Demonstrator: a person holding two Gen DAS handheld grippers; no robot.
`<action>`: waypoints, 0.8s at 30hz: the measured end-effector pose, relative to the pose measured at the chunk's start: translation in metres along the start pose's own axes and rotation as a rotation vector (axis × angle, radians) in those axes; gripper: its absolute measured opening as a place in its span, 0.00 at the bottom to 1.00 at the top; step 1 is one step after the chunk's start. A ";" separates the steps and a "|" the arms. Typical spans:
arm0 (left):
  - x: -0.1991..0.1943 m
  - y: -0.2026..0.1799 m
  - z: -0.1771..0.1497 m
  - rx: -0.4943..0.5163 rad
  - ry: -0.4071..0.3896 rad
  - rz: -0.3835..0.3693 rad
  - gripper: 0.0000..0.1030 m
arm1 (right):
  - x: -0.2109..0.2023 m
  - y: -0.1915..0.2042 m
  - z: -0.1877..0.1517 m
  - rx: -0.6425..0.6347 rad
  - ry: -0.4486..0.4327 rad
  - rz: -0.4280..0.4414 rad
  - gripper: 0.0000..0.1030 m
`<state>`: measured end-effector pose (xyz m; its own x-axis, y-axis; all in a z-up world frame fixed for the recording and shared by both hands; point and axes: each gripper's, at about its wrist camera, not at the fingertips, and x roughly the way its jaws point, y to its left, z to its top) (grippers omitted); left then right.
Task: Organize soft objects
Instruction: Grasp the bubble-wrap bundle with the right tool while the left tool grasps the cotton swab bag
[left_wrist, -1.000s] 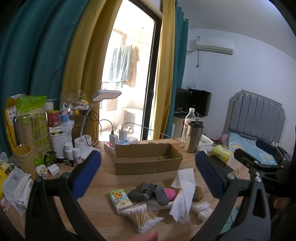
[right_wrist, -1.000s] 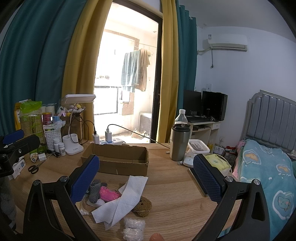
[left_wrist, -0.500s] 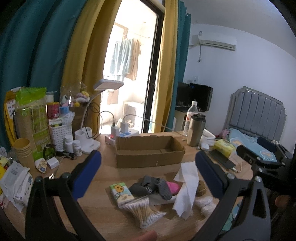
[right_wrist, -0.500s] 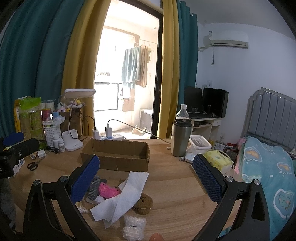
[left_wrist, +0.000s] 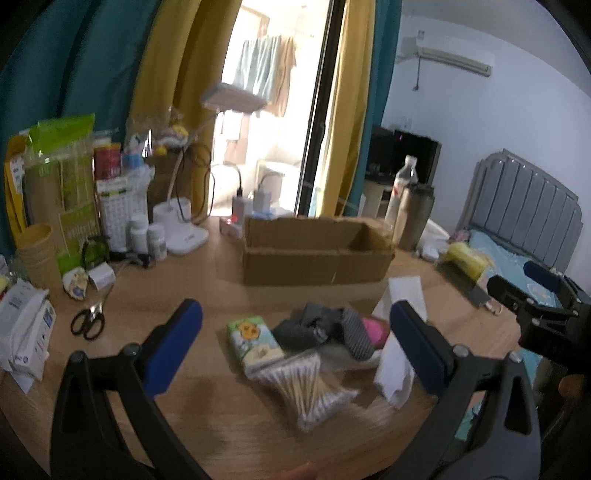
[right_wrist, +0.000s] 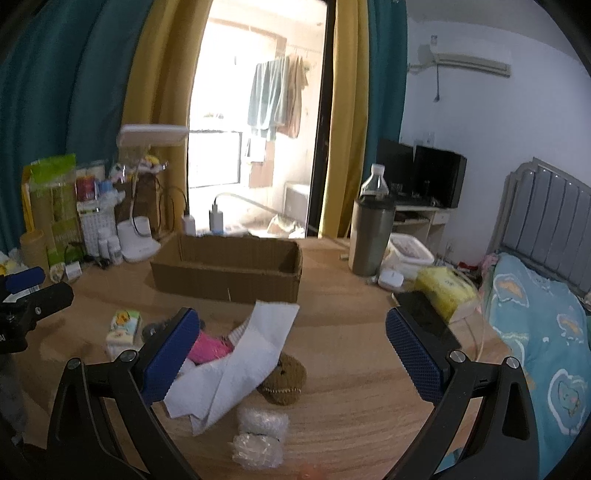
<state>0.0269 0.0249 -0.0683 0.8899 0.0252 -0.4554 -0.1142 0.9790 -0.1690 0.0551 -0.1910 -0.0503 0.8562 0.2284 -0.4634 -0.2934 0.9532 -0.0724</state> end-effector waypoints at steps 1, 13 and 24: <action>0.004 0.001 -0.003 -0.002 0.015 0.002 0.99 | 0.004 0.001 -0.003 -0.001 0.014 0.000 0.99; 0.045 0.003 -0.036 -0.011 0.157 -0.001 0.99 | 0.038 -0.003 -0.046 -0.020 0.168 0.021 0.94; 0.075 -0.005 -0.055 -0.007 0.282 0.002 0.99 | 0.061 -0.004 -0.075 0.020 0.298 0.110 0.72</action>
<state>0.0700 0.0109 -0.1502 0.7322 -0.0315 -0.6804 -0.1197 0.9774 -0.1740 0.0764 -0.1959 -0.1441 0.6566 0.2648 -0.7063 -0.3661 0.9305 0.0085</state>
